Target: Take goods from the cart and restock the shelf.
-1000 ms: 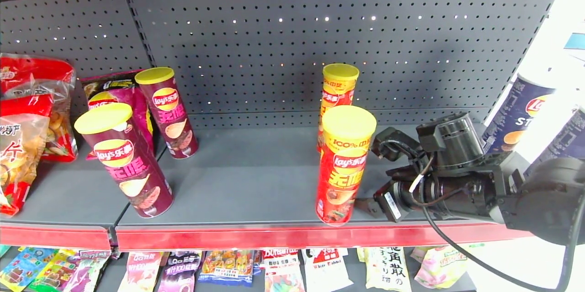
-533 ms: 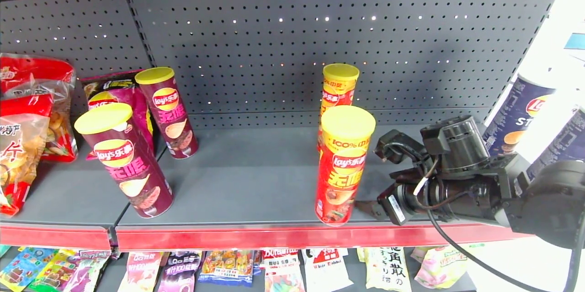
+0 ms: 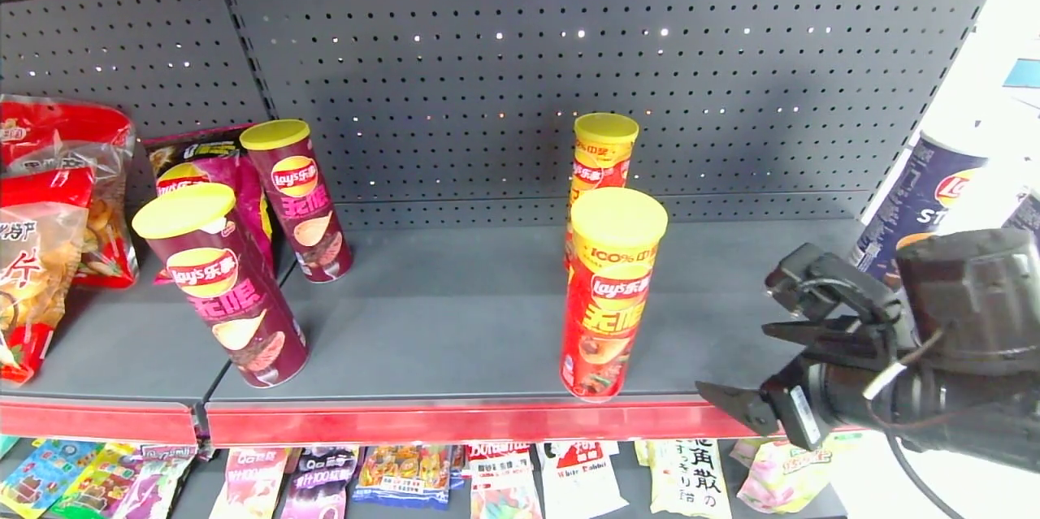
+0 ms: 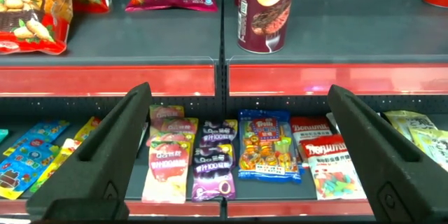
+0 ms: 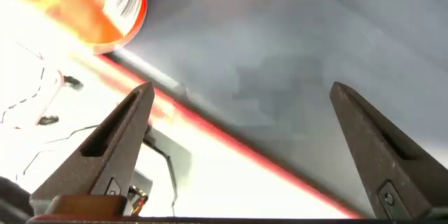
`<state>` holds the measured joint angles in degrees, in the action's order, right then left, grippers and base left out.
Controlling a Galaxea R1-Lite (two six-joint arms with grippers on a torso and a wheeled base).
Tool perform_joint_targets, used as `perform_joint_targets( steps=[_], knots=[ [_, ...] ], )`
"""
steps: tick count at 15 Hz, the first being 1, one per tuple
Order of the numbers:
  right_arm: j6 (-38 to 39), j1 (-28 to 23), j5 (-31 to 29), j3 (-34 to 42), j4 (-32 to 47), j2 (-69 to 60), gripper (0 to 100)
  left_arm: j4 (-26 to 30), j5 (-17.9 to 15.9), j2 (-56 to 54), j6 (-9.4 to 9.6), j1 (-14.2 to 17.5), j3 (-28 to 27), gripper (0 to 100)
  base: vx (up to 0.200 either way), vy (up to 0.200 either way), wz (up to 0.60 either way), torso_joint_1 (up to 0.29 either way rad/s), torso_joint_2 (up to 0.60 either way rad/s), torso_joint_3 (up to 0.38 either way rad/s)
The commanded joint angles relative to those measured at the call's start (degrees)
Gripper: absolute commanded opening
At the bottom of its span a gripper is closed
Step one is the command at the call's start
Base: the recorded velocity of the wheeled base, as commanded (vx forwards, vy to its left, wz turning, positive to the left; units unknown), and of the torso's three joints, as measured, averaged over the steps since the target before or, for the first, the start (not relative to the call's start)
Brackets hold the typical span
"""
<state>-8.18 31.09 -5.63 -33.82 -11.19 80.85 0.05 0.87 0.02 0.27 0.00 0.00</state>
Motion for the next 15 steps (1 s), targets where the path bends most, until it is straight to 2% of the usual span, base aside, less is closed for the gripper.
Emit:
perform_joint_targets(
  steps=[1, 3, 6, 9, 10, 13, 15],
  knots=[
    [-0.3, -0.1, 0.0, 8.6, 0.0, -17.7, 100, 0.0, 0.0, 0.0, 0.00, 0.0, 0.0, 100, 0.000, 0.000, 0.00, 0.000, 0.00, 0.000],
    [-0.4, -0.7, 0.2, 12.3, 0.6, -28.4, 100, 0.0, 0.0, 0.0, 0.00, 0.0, 0.0, 100, 0.000, 0.000, 0.00, 0.000, 0.00, 0.000],
    [-1.0, -5.9, 1.9, 17.6, 0.6, -36.9, 100, 0.0, 0.0, 0.0, 0.00, 0.0, 0.0, 100, 0.000, 0.000, 0.00, 0.000, 0.00, 0.000],
    [-6.4, -20.0, 15.1, 28.2, 0.6, -55.1, 100, 0.0, 0.0, 0.0, 0.00, 0.0, 0.0, 100, 0.000, 0.000, 0.00, 0.000, 0.00, 0.000],
    [-6.1, -23.1, 16.1, 29.8, 0.6, -59.2, 100, 0.0, 0.0, 0.0, 0.00, 0.0, 0.0, 100, 0.000, 0.000, 0.00, 0.000, 0.00, 0.000],
    [-3.0, -25.1, 15.0, 33.7, 0.7, -66.1, 100, 0.0, 0.0, 0.0, 0.00, 0.0, 0.0, 100, 0.000, 0.000, 0.00, 0.000, 0.00, 0.000],
    [-1.1, -25.3, 14.2, 33.6, 8.2, -75.5, 100, 0.0, 0.0, 0.0, 0.00, 0.0, 0.0, 100, 0.000, 0.000, 0.00, 0.000, 0.00, 0.000]
  ],
)
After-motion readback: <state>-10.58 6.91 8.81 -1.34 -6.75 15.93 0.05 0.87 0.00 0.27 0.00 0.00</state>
